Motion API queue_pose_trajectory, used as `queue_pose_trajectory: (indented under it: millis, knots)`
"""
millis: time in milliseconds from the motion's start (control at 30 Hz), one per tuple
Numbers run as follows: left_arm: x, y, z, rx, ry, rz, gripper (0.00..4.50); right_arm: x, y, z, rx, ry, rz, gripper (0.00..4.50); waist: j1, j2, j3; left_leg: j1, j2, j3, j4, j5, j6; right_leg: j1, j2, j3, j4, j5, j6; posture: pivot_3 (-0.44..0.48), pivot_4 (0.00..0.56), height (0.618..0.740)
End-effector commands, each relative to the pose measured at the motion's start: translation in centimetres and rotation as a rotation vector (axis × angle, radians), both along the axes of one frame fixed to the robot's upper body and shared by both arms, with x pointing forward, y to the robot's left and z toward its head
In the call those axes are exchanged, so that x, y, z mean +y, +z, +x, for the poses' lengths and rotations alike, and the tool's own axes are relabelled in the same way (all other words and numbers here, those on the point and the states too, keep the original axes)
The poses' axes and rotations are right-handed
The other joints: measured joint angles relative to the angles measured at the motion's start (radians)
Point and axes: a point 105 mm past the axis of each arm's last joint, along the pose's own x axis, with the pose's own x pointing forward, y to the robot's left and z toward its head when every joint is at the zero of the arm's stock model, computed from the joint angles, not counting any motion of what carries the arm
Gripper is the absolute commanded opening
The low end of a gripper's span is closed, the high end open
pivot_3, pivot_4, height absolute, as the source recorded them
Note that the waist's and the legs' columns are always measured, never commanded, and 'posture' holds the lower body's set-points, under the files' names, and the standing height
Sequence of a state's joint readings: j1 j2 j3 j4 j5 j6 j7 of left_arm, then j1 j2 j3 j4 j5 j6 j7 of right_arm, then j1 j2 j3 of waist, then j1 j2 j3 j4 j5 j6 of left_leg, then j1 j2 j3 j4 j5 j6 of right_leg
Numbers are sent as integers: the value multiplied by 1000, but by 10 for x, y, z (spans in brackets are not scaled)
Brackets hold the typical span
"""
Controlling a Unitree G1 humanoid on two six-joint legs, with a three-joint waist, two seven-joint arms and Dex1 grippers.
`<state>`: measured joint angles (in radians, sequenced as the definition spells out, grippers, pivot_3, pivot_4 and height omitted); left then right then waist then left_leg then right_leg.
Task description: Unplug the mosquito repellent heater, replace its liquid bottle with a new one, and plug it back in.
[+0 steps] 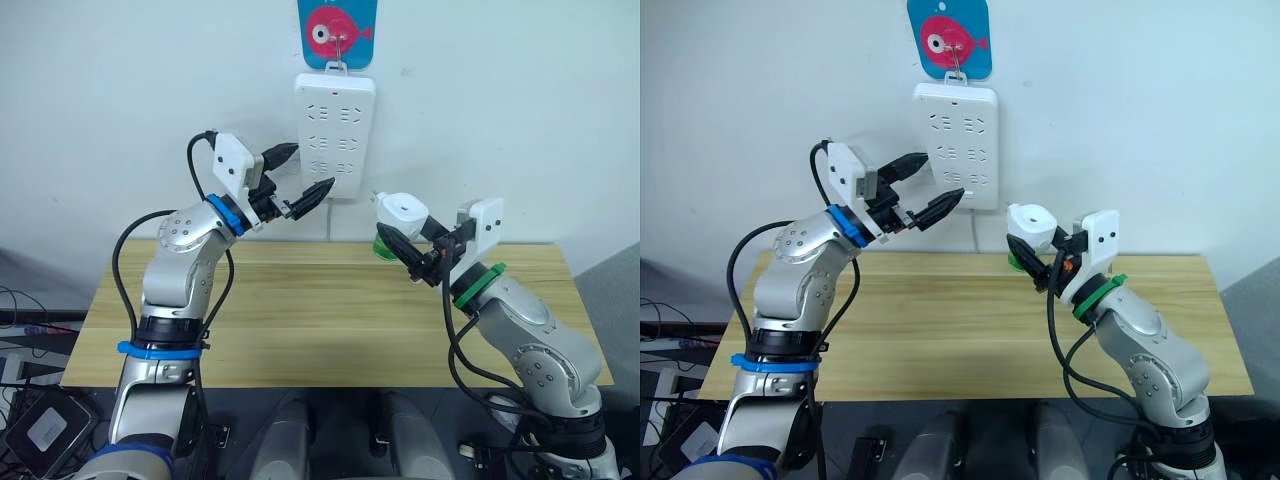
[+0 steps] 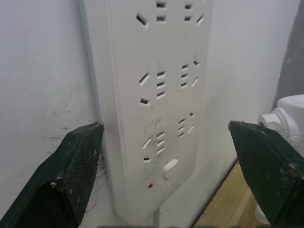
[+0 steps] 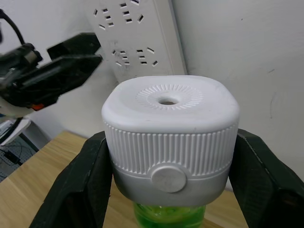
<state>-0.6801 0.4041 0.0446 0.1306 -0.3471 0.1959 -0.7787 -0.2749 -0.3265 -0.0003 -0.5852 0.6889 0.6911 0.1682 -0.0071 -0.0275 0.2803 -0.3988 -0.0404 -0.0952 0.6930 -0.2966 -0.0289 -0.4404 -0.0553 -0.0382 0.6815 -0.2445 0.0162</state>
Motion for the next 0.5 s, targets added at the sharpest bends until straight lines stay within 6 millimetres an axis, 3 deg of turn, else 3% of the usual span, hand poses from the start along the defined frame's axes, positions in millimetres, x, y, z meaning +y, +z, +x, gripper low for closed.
queue_pose_trajectory:
  millis: [33,267,400,500]
  knots:
    - [-5,6,3,-37,-29,3,4489,1,22,-8,-87,6,19,3054,-2,0,0,0,0,0,0,0,0,0,0,0,0,0,0,-8,232,740]
    - [-16,1,4,3,-126,10,4489,1,22,-7,-90,0,18,3054,-8,0,0,0,0,-1,0,0,0,0,0,0,0,0,0,-20,235,740]
    - [-25,9,0,5,-205,-12,4489,3,22,-7,-100,9,3,3054,-10,0,0,0,0,-1,0,0,0,0,0,0,0,0,0,-25,236,740]
    - [-23,13,2,11,-211,-18,3937,3,25,-7,-113,7,5,3054,-14,0,0,-1,0,-1,0,0,0,0,0,0,1,0,0,-28,237,740]
